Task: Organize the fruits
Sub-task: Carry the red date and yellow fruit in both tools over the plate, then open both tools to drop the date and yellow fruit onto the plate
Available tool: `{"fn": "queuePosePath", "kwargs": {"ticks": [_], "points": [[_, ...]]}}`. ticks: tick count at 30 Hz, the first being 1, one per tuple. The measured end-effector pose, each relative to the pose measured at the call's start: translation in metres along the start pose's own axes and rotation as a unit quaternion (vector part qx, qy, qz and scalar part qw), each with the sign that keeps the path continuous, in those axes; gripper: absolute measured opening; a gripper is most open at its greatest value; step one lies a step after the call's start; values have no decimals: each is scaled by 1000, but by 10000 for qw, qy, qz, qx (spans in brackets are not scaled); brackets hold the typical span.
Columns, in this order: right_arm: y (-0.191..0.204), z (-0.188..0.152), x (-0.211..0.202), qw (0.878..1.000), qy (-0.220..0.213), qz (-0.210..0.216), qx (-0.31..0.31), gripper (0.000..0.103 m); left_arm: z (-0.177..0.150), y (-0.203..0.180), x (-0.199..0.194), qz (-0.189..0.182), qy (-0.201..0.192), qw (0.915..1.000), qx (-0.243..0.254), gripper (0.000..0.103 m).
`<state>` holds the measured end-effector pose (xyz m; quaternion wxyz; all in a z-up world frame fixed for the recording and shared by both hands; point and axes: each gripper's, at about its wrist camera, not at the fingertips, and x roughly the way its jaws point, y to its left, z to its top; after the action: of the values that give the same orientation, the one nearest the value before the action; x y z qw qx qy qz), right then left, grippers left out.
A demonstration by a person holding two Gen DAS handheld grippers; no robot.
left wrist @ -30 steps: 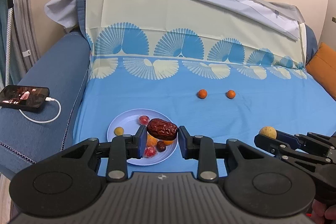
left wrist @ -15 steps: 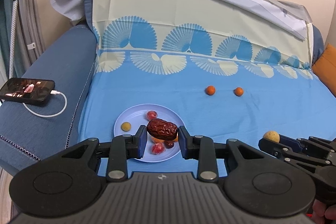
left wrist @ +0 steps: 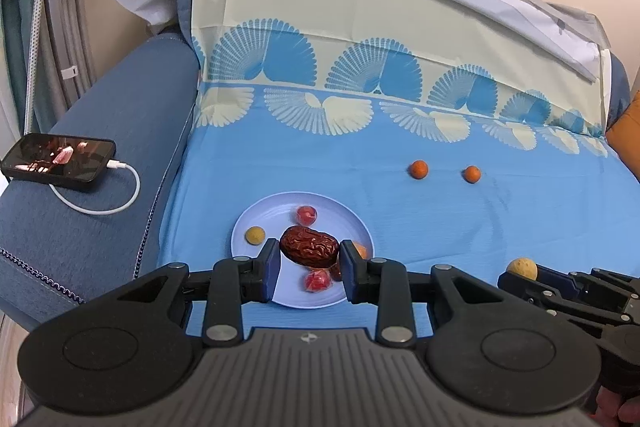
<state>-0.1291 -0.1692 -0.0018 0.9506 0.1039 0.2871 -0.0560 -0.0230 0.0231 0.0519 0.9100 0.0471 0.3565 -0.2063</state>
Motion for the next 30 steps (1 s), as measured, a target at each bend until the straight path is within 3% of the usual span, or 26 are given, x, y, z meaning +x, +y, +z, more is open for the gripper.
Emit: {"fn": "queuePosePath", "kwargs": {"ticks": [16, 30], "points": [[10, 3, 41, 9992, 365, 92, -134, 29, 6, 22, 37, 111, 259, 9994, -184, 35], [39, 18, 126, 9960, 744, 347, -365, 29, 17, 42, 118, 187, 878, 9955, -296, 35]]}}
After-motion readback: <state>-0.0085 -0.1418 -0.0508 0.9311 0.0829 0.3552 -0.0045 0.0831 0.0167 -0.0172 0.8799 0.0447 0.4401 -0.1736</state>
